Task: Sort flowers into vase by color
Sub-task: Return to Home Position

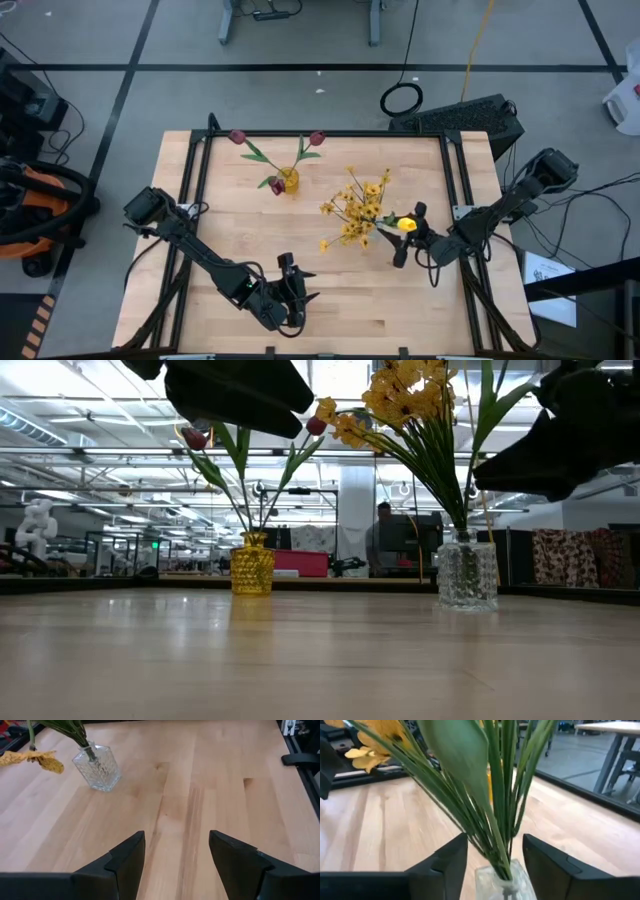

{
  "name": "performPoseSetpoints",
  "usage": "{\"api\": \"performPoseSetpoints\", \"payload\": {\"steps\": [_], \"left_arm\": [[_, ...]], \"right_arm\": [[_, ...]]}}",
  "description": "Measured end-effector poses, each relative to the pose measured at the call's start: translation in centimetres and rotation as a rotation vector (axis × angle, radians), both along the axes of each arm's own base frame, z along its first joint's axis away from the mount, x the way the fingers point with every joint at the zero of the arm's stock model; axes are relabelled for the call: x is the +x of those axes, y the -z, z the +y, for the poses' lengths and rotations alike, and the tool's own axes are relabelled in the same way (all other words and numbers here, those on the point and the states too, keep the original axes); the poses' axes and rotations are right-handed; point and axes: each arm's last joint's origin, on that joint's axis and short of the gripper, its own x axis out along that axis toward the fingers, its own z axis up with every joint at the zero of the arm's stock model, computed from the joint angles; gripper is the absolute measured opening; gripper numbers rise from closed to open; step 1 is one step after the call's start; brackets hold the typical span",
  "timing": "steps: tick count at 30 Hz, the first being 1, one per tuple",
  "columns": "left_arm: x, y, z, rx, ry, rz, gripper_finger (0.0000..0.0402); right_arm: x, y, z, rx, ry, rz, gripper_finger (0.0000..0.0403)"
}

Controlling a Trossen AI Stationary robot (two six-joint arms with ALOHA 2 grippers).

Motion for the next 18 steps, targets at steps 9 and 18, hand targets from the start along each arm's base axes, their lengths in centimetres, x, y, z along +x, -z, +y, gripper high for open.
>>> {"api": "performPoseSetpoints", "payload": {"steps": [9,18], "left_arm": [[0.0,-0.3,0.4,0.067,-0.005,0.001,0.0228],[-3.2,-4.5,0.9,0.174,0.012,-0.006,0.0207]], "right_arm": [[-1.6,-0.6,1.1,0.037,-0.114,0.008,0.0217],[-4.0,-1.7,2.2,-0.015,-0.396,0.071,0.0194]]}}
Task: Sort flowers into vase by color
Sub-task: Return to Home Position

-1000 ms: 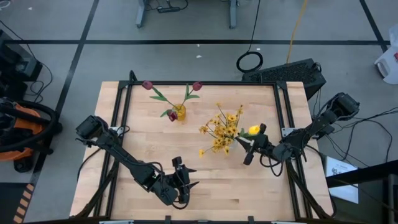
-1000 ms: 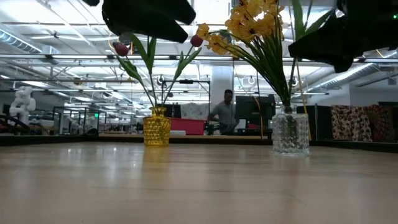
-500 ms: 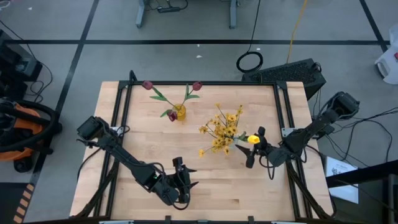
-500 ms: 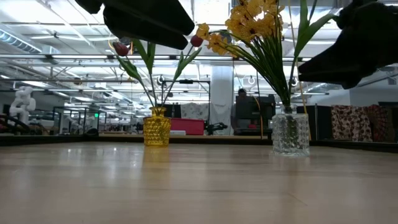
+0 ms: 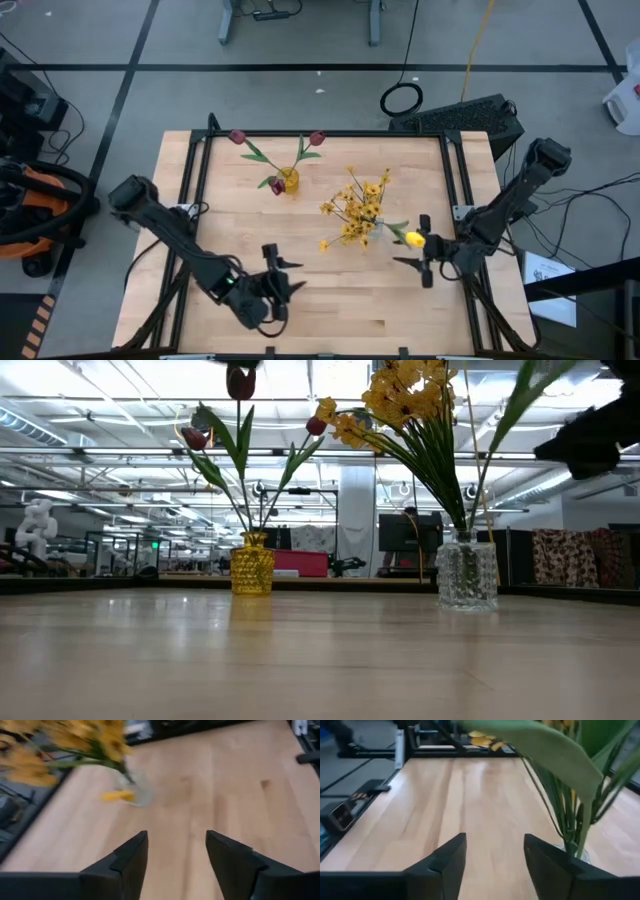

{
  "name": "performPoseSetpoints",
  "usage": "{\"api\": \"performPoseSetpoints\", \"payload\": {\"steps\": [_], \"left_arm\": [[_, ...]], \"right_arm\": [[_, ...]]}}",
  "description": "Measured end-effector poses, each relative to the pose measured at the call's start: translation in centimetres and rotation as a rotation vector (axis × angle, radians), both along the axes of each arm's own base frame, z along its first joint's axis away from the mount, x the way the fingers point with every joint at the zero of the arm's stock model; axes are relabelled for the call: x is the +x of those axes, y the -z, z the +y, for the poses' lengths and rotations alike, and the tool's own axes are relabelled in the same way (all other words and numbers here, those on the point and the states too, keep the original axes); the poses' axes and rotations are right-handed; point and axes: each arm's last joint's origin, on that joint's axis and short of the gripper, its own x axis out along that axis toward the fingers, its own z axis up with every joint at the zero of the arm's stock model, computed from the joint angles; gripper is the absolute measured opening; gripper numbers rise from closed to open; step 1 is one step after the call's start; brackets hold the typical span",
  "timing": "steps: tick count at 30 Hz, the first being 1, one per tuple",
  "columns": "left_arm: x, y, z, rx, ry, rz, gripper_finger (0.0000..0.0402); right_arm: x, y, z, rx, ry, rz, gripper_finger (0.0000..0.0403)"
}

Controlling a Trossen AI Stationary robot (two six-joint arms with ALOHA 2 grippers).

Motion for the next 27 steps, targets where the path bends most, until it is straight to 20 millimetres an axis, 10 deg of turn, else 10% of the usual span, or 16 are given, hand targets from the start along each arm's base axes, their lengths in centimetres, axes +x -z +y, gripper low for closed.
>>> {"api": "performPoseSetpoints", "payload": {"steps": [7,13,27], "left_arm": [[-2.5,-2.6,0.9,0.047,-0.008,-0.038,0.0134],[-3.5,0.0,2.3,0.079,0.037,-0.091,0.0047],[-6.3,4.3,8.3,-0.117,0.304,-0.242,0.0004]], "right_arm": [[-1.5,-0.4,-0.4,-0.104,-0.076,0.023,0.0109],[-1.9,-0.6,-0.9,-0.164,-0.026,0.007,0.0009],[-2.7,2.6,-2.7,-0.078,-0.209,-0.161,0.0001]]}}
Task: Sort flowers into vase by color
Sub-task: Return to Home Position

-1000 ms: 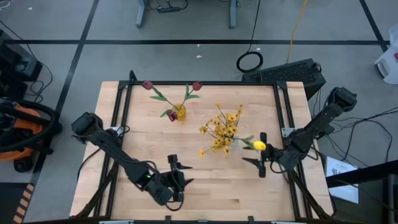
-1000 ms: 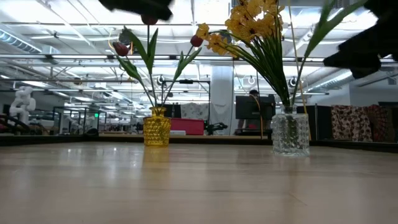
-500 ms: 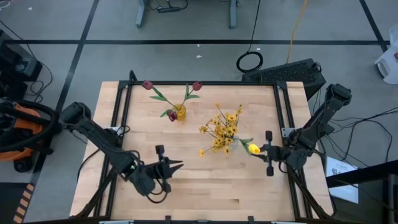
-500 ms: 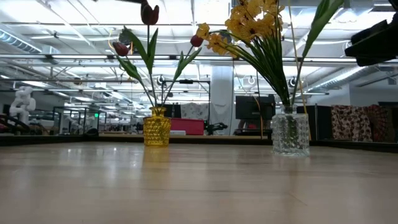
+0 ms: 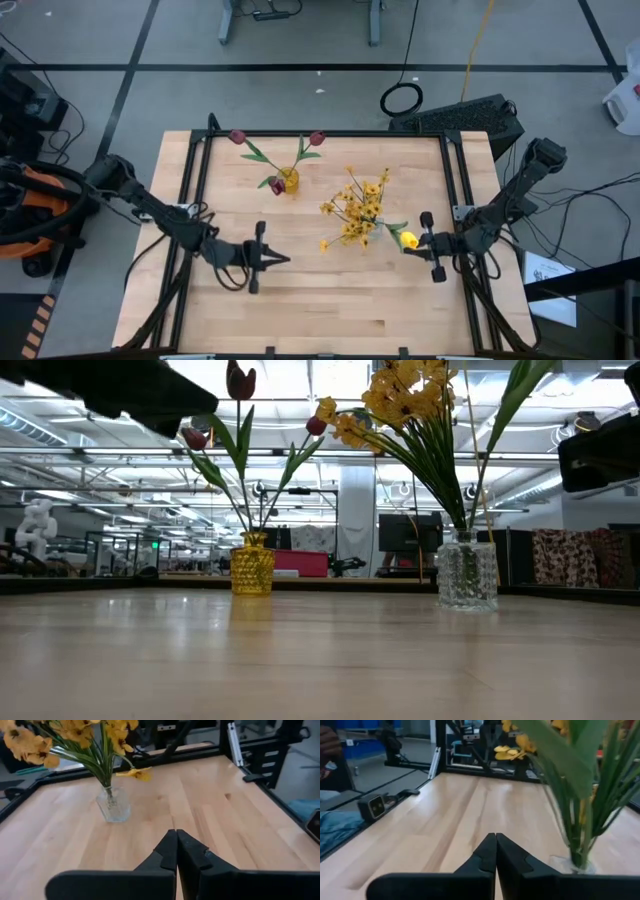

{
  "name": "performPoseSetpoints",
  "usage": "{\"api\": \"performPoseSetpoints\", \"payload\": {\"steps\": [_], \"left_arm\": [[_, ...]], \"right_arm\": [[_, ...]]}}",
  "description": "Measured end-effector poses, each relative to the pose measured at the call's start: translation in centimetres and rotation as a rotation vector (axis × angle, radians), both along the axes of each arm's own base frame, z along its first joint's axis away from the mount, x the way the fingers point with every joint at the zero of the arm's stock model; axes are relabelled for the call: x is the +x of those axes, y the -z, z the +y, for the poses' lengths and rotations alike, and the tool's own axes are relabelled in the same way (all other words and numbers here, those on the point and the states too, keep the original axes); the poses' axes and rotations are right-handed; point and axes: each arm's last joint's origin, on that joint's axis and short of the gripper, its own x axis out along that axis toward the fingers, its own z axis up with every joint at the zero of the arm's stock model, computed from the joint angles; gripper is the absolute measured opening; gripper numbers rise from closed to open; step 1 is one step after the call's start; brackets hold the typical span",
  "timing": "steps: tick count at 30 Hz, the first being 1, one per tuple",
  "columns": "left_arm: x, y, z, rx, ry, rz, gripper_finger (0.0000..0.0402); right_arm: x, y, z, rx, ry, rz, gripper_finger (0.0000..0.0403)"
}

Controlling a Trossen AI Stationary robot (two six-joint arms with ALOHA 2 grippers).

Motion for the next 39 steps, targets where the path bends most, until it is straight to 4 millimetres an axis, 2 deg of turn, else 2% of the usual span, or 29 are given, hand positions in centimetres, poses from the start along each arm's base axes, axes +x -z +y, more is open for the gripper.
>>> {"api": "performPoseSetpoints", "payload": {"steps": [15,26,32,39], "left_arm": [[-3.8,3.6,5.8,-0.089,0.064,-0.094,0.0004],[-5.6,4.6,8.1,-0.104,0.027,-0.113,0.0004],[-6.9,5.6,9.0,-0.113,0.006,-0.114,0.0004],[-7.1,5.0,9.3,-0.133,0.058,-0.153,0.0004]], "right_arm": [[1.4,0.1,-1.6,-0.066,-0.049,0.015,0.0000],[2.4,0.0,-3.7,-0.037,-0.010,0.023,0.0000],[2.6,0.1,-4.2,-0.016,-0.055,0.036,0.0000],[2.7,0.4,-4.7,-0.007,-0.021,0.073,0.0000]]}}
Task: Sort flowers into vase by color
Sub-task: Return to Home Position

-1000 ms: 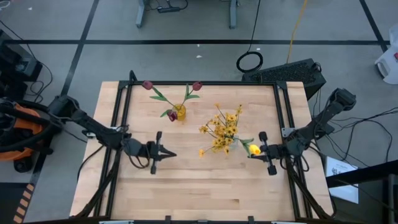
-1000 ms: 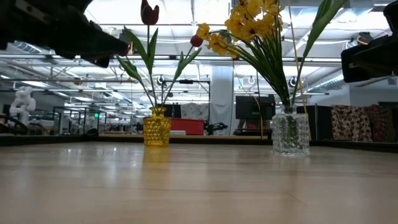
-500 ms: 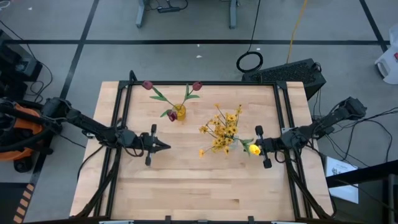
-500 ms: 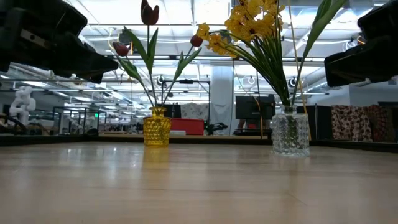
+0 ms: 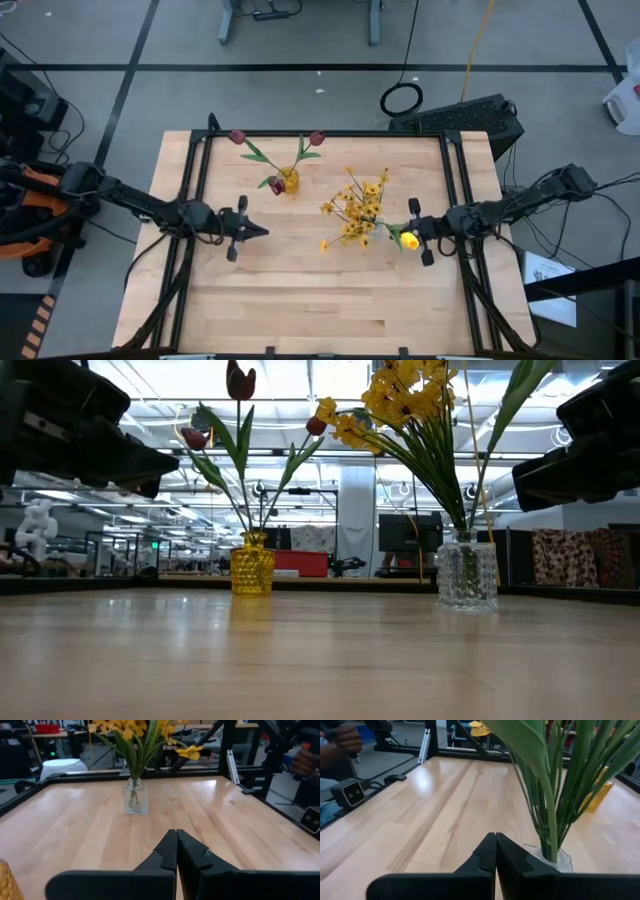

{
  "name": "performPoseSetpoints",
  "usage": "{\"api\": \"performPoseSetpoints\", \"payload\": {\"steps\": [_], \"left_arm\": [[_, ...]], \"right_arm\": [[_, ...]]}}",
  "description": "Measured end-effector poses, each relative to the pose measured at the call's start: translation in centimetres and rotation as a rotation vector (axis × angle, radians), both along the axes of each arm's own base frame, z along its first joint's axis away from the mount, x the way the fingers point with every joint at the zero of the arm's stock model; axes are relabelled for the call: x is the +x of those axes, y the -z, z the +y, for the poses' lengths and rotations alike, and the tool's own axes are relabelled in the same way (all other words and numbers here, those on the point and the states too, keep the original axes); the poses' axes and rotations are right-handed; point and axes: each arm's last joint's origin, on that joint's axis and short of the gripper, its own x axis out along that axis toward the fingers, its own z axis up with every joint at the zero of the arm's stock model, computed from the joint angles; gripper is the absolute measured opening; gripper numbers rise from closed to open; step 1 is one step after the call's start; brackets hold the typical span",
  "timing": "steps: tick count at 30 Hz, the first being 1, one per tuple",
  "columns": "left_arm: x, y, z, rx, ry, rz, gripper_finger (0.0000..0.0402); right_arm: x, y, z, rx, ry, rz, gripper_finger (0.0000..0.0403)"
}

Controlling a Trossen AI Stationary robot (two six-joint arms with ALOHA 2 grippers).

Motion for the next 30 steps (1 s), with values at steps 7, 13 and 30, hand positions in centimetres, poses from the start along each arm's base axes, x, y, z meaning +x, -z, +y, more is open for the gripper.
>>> {"api": "performPoseSetpoints", "payload": {"steps": [7,13,30], "left_arm": [[-0.4,-0.3,0.4,0.021,-0.014,-0.007,0.0004],[-0.9,-0.5,0.8,0.021,-0.031,-0.006,0.0004],[-1.5,-0.6,1.0,0.023,-0.045,0.001,0.0004]], "right_arm": [[0.0,0.0,-0.1,-0.017,-0.001,0.000,0.0000],[-0.2,-0.1,-0.1,-0.030,-0.028,-0.009,0.0000],[-1.8,-0.7,-1.0,0.003,0.016,-0.047,0.0000]]}}
